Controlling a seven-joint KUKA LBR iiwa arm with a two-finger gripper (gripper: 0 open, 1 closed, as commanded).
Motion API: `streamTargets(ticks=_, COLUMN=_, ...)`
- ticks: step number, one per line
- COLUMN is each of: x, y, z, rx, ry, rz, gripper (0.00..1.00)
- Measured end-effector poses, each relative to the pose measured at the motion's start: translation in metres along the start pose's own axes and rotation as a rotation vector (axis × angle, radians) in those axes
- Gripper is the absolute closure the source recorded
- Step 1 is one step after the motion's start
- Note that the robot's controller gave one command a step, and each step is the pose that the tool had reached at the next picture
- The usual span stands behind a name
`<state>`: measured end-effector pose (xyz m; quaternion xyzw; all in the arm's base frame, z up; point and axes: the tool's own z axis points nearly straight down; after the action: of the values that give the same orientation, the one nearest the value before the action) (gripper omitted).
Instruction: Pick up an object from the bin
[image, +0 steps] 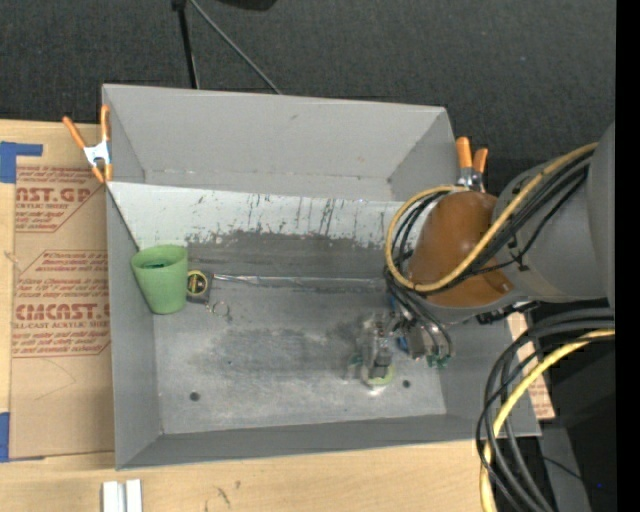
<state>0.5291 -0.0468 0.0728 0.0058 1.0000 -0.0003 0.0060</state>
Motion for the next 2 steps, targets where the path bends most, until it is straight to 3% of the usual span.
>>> streamTargets(ticks=1, x=0.0023, y=0.0002, z=0.0021, rx=0.0, ry=0.007, rz=-0.001, gripper=0.0)
streamTargets(ticks=2, x=0.0007, y=0.0, z=0.0005, rx=0.0, ry=0.003, rz=-0.001, gripper=1.0)
